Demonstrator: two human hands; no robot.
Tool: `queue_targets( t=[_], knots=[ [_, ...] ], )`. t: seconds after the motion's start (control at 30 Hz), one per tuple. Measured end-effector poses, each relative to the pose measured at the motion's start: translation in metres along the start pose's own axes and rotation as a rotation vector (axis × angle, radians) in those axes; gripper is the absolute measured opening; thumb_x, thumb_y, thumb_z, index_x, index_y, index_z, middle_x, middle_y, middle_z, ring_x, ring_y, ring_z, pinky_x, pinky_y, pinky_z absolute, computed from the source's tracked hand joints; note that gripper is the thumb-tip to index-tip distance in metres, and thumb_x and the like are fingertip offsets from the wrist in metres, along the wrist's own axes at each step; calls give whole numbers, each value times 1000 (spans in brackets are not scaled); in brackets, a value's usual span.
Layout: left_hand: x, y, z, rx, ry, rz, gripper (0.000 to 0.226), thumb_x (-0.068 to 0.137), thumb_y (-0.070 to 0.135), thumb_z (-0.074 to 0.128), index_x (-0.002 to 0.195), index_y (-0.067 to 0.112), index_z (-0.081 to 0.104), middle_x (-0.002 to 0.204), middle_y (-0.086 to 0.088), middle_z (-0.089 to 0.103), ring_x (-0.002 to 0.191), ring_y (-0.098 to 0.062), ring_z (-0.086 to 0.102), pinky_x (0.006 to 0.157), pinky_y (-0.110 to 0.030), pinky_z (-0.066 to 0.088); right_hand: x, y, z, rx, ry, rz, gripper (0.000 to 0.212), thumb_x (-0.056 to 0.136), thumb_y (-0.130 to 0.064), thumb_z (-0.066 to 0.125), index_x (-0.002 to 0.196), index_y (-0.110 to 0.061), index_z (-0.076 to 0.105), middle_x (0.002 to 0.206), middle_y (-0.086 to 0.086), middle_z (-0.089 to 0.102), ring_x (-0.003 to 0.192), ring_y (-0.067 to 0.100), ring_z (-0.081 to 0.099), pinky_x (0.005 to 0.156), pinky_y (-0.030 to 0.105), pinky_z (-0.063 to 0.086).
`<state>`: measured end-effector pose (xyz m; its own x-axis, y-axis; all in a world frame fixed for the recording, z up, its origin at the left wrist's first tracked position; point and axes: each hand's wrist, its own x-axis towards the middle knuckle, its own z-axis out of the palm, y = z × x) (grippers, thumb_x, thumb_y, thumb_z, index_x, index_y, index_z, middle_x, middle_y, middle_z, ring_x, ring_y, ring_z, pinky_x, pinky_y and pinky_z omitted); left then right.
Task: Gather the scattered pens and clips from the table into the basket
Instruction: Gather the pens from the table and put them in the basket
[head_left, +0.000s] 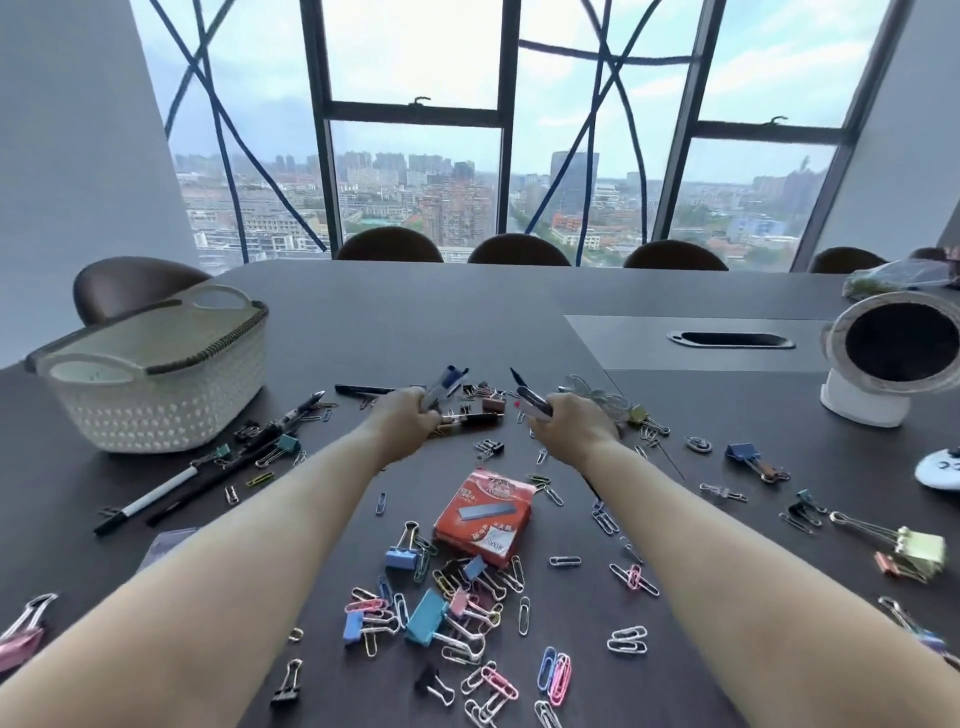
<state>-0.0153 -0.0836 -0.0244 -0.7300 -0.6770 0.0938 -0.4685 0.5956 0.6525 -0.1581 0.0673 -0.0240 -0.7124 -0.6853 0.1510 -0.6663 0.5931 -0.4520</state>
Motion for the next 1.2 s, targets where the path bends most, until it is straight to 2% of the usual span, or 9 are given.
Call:
queue_targets(
  t=[0.17,0.33,0.53,0.63,0.7,0.83,0.97,1.1,1.2],
  knots=[
    [34,-5,3,209,106,7,18,86,21,56,97,7,60,86,-11,61,82,-27,55,69,-28,39,43,-1,19,-58,43,98,30,92,-34,47,109,-13,58,112,13,64,107,32,59,85,37,46],
    [60,-4,21,390,-9,36,17,87,24,55,99,13,60,108,-10,65,104,-28,59,79,-31,45,70,11,31,-137,-3,163,28,89,-29,54,111,-12,57,121,14,59,113,31,56,91,38,46],
    [64,-14,31,469,-27,8,30,82,39,64,100,15,62,111,-6,65,109,-27,58,83,-32,46,71,14,34,-184,-12,132,31,89,-28,54,112,-7,57,122,14,59,116,31,55,89,36,46],
    [53,-17,20,379,-31,20,27,86,34,61,94,8,61,104,-11,65,102,-29,59,80,-33,44,62,13,32,-175,-92,94,29,85,-32,56,100,-8,58,114,14,62,108,30,58,82,32,45],
    [42,-23,8,289,-12,32,24,88,31,58,79,9,55,93,-14,64,97,-31,59,77,-34,43,56,10,29,-204,-152,78,25,81,-30,59,96,-9,59,108,12,64,103,29,59,78,30,44],
    [14,-42,-28,158,21,10,40,89,28,57,56,17,38,61,-2,45,73,-24,47,60,-30,29,38,-6,20,-221,-187,70,23,76,-30,61,67,-12,50,80,8,57,83,27,56,66,25,40],
    [-17,-68,-65,33,34,-22,33,93,24,51,63,10,48,67,-7,48,64,-22,44,59,-31,30,19,-47,16,-169,-222,-27,28,74,-26,62,59,-13,42,62,1,48,68,23,50,50,25,34],
    [-40,-106,-96,-74,110,-117,30,94,22,48,66,13,48,67,-8,53,61,-27,55,59,-36,43,4,-105,33,-101,-218,-196,12,76,-21,57,73,-16,46,74,3,55,73,24,52,56,26,38],
    [-55,-128,-116,-38,140,-162,16,92,22,51,85,7,51,81,-13,60,70,-29,61,62,-38,47,-2,-143,52,-129,-197,-286,8,79,-24,55,81,-18,49,85,3,55,81,24,51,64,27,39]
  ],
)
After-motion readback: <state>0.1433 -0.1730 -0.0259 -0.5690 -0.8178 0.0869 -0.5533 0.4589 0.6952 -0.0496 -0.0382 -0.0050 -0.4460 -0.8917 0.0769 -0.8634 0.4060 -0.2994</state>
